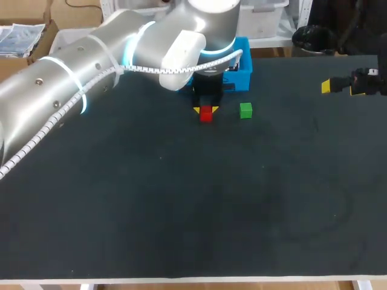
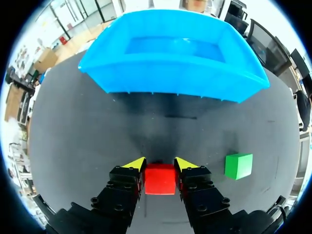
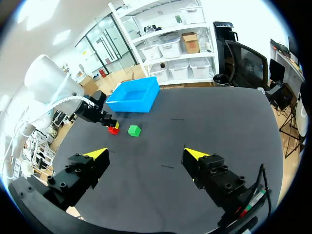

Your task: Use the left arm to pick the red cube and place it into the blue plastic box first, then use the right arm to grasp the green cube and put it into the same blue plastic box after the first action is fully finished.

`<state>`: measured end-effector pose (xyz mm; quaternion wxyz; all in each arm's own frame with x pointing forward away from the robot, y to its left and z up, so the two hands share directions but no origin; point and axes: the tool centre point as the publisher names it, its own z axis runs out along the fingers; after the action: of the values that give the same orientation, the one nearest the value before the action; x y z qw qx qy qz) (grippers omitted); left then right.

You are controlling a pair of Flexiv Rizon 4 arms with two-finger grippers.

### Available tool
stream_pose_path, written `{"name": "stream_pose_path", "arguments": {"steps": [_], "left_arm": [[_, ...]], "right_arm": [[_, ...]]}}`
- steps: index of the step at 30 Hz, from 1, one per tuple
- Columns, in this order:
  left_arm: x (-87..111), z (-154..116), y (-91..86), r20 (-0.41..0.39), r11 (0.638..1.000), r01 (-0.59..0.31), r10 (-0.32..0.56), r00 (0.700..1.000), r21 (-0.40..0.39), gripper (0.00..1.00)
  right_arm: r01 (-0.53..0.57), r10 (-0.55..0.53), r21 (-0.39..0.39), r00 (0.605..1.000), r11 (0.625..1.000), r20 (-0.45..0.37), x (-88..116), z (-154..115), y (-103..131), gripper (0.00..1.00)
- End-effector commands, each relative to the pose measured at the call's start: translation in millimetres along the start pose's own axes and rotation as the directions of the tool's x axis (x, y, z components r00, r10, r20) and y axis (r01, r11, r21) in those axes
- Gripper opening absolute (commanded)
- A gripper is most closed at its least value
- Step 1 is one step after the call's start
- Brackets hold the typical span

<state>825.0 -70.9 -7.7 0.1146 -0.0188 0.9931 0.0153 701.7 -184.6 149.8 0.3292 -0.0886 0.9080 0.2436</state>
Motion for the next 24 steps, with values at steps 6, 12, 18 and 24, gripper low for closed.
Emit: {"name": "stream_pose_path", "arguments": {"steps": [6,12,18,24], "left_arm": [[0.1,-3,2.2,-0.002,1.0,-0.004,0.004,1.0,0.028,0.0],[-6.9,-42,4.0,0.115,0.994,-0.011,-0.002,0.993,0.11,0.0],[-26.4,-87,2.5,0.28,0.971,-0.036,-0.033,0.959,0.238,0.0],[-48.4,-110,3.7,0.359,0.943,-0.078,-0.046,0.932,0.324,0.0]], "right_arm": [[0.0,0.0,0.0,1.0,1.0,0.0,0,0,0,1.0],[0.0,0.0,0.0,1.0,1.0,0.0,0,0,0,1.0],[0.0,0.0,0.0,1.0,1.0,0.0,0,0,0,1.0],[0.0,0.0,0.0,1.0,1.0,0.0,0,0,0,1.0]]}}
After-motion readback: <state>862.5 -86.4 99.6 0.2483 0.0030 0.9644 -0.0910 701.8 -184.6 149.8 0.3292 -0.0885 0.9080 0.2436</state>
